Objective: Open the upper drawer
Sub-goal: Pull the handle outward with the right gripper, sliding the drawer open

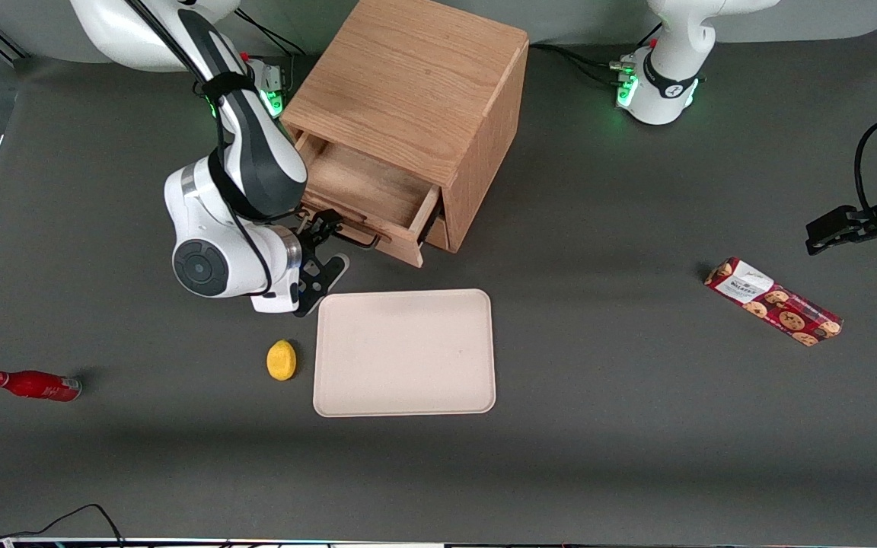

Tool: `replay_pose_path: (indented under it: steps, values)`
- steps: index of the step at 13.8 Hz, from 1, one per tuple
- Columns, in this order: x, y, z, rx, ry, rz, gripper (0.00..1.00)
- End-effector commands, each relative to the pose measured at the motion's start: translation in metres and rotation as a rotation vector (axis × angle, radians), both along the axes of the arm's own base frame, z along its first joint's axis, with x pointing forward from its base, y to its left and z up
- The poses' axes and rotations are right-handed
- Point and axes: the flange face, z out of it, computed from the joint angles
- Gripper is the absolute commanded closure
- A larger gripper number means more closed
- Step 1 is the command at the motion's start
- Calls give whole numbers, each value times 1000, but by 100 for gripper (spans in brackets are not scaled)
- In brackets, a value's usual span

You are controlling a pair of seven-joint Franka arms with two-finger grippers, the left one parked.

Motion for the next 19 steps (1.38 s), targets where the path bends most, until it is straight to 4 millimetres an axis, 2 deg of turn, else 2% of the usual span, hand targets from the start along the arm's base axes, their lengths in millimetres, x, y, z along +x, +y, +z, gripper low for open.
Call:
replay_pose_path:
  steps: [1,8,11,19]
  values:
    - [12,-5,-4,40,9,6,0]
    - [32,-25,-3,81,-8,14,0]
    - [35,-28,-2,96,-7,15,0]
    - [47,-51,4,88,-32,6,0]
